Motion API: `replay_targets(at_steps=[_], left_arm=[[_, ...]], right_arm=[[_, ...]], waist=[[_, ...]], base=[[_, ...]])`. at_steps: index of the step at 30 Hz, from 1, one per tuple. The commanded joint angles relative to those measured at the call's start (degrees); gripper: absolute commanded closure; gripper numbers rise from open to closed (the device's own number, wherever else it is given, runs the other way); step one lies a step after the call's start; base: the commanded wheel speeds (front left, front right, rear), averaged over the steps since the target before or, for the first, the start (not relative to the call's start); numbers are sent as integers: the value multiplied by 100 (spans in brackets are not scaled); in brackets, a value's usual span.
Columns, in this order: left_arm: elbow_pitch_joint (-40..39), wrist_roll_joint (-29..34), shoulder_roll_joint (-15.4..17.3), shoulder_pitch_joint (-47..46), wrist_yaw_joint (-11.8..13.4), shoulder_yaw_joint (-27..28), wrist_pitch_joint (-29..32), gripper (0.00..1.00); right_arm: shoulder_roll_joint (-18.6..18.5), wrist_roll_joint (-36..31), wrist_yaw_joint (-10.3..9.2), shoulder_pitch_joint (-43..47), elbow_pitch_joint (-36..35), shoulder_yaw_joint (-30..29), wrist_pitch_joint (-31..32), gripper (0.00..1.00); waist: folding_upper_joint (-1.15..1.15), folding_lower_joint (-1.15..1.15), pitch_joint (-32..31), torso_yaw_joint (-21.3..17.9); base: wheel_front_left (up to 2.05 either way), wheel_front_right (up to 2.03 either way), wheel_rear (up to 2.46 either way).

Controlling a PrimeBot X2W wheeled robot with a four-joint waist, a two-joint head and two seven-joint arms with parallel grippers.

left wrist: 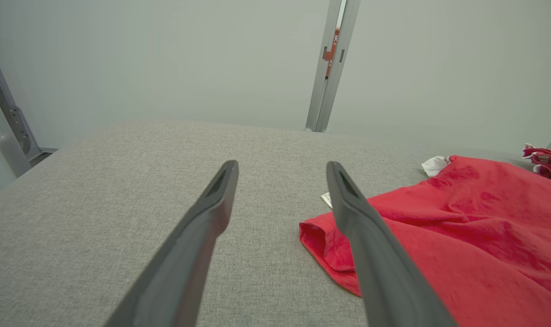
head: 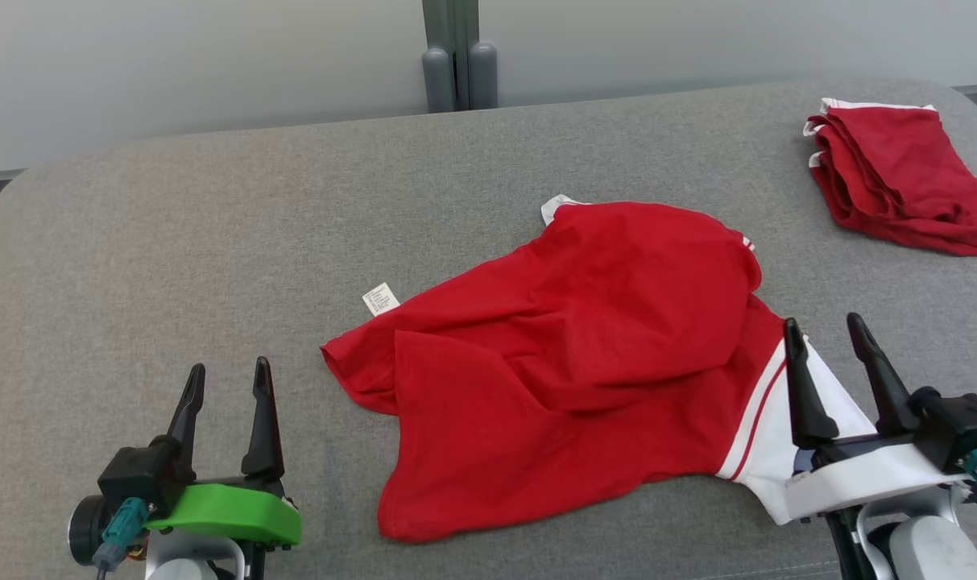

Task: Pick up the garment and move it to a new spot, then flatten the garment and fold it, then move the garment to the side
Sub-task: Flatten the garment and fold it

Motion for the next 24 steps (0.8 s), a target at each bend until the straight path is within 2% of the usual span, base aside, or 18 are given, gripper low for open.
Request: replay_targets(at_steps=[1, 6, 13, 24], left_arm=[[19, 57, 16, -46, -25, 28, 1, 0], [56, 114, 16, -141, -32, 47, 2, 0], [245, 246, 132, -471, -94, -33, 2, 0], [1293, 319, 526, -1602, -175, -601, 100, 0]], right_arm=[[29, -54, 0, -92, -11, 82, -67, 0], [182, -141, 0, -214, 80, 378, -181, 0], [249, -175, 0, -299, 186, 493, -226, 0], [227, -243, 0, -566, 332, 528, -228, 0]], waist=[[0, 0, 9, -16], [0, 0, 37, -62], [0, 0, 117, -120], [0, 0, 524, -350]], base=[[0, 0, 0], [0, 0, 0], [0, 0, 0], [0, 0, 0]])
